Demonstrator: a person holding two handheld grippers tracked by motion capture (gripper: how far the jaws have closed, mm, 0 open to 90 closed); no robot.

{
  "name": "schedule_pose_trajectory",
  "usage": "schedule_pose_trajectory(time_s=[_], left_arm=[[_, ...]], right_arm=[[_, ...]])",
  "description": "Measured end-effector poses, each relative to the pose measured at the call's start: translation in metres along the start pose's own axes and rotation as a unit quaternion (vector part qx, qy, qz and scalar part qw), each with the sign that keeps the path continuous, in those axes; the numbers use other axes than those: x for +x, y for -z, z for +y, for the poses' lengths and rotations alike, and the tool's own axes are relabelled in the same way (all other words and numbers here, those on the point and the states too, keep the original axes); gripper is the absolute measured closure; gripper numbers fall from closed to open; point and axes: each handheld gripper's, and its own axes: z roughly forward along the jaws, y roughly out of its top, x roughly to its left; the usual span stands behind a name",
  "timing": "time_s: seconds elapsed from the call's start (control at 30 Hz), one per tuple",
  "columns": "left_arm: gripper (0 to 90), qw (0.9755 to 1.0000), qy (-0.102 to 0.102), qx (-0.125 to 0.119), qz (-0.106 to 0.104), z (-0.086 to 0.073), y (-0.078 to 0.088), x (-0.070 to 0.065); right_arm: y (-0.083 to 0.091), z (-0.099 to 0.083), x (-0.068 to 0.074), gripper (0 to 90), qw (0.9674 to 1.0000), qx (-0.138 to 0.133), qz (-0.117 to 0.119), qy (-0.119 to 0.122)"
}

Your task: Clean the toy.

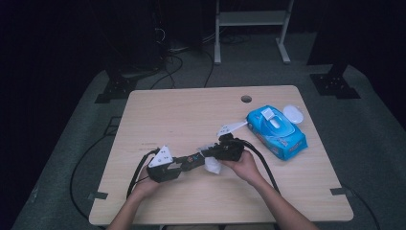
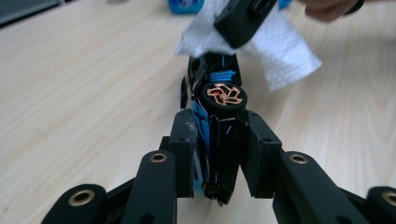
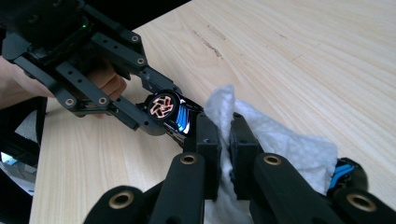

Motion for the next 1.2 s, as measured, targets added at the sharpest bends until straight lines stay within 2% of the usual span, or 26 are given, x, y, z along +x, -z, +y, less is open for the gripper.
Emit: schedule_pose_trajectory(time_s=[0.23, 0.4, 0.47, 0.67, 0.8, 0.87, 0.9, 0.97, 1.1, 1.2], left_arm=[[67.3, 0.9999, 0.001, 0.012, -0.004, -0.002, -0.001, 0.005], [52.8, 0.9993, -0.007, 0.035, -0.006, 0.006, -0.007, 0.005], [50.1, 0.9992, -0.013, 0.038, -0.005, 0.01, -0.012, 0.005], [36.6, 0.9988, -0.006, 0.048, -0.005, 0.027, -0.027, 0.007], [39.2, 0.9976, -0.011, 0.066, -0.015, 0.037, -0.036, 0.008], [42.2, 0.9956, -0.025, 0.088, -0.018, 0.042, -0.043, 0.006], [46.6, 0.9949, -0.034, 0.094, -0.013, 0.043, -0.045, 0.006], [54.6, 0.9941, -0.031, 0.103, -0.013, 0.044, -0.046, 0.008], [57.1, 0.9942, -0.029, 0.102, -0.015, 0.044, -0.045, 0.009], [57.7, 0.9935, -0.041, 0.104, -0.019, 0.042, -0.041, 0.01]], right_arm=[[-0.006, 0.001, 0.001, 85.0, 0.9999, 0.005, -0.01, 0.011], [-0.002, 0.003, 0.0, 85.0, 0.9998, 0.004, -0.017, 0.013], [0.002, 0.003, -0.004, 85.0, 0.9998, 0.001, -0.021, 0.007], [0.012, 0.002, -0.016, 85.0, 0.9992, 0.0, -0.038, -0.008], [0.01, 0.0, -0.015, 84.9, 0.9995, 0.002, -0.033, -0.005], [0.008, 0.0, -0.013, 84.9, 0.9994, 0.002, -0.034, 0.001], [0.008, 0.0, -0.013, 84.9, 0.9994, 0.003, -0.033, 0.002], [0.009, -0.001, -0.014, 84.8, 0.9994, 0.004, -0.033, 0.001], [0.013, -0.003, -0.017, 84.8, 0.9991, 0.005, -0.041, 0.002], [0.015, -0.003, -0.018, 84.8, 0.9989, 0.008, -0.046, -0.003]])
